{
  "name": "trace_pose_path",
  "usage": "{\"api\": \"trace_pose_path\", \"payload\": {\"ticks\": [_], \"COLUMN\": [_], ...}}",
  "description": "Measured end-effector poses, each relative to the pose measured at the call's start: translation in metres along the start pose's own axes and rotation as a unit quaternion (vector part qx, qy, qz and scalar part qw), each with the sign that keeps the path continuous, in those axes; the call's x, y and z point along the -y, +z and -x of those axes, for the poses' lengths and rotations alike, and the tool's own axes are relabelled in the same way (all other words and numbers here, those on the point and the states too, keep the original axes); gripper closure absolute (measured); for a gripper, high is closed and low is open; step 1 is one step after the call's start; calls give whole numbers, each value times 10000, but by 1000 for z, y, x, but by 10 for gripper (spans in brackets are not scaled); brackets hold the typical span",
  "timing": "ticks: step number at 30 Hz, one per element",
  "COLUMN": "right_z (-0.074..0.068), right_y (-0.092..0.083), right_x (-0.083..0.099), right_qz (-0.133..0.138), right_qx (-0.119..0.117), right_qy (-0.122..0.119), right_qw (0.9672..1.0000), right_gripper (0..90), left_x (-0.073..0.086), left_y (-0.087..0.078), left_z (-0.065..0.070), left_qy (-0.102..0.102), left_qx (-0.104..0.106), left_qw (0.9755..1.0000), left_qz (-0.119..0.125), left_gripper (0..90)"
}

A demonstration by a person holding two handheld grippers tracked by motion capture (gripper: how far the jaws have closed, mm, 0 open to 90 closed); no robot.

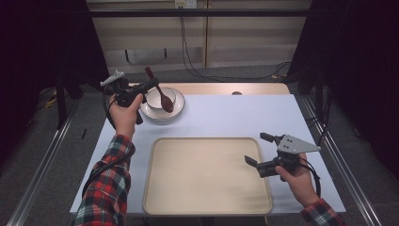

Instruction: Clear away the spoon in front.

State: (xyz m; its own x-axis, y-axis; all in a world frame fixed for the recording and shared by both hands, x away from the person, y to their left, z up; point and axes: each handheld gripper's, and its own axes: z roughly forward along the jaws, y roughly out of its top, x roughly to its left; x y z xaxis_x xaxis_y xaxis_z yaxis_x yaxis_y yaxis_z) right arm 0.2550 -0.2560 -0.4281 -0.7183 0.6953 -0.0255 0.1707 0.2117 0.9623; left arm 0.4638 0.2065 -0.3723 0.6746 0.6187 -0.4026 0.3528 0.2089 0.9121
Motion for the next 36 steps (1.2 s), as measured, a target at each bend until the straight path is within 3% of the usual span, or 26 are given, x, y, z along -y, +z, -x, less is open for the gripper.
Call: {"api": "trace_pose_path", "payload": {"ticks": [1,6,7,16,36], "right_z": [0,0,0,0,-2], "right_y": [0,0,0,0,0], "right_x": [0,0,0,0,0], "right_qz": [-3,-26,-25,-31,-95], "right_qx": [-7,-5,-2,-8,-77], "right_qy": [-7,-10,-10,-40,-38], "right_qw": [10000,10000,10000,10000,9999], "right_gripper": [16,17,17,17,17], "left_x": [1,7,9,17,28], "left_y": [0,-3,-4,-9,-12], "left_z": [2,5,5,10,35], "left_qy": [-65,50,29,-35,57], "left_qx": [19,84,175,317,797], "left_qw": [10000,9999,9998,9993,9954], "left_qz": [13,-89,-108,-179,-524], "left_gripper": [841,841,841,841,841]}}
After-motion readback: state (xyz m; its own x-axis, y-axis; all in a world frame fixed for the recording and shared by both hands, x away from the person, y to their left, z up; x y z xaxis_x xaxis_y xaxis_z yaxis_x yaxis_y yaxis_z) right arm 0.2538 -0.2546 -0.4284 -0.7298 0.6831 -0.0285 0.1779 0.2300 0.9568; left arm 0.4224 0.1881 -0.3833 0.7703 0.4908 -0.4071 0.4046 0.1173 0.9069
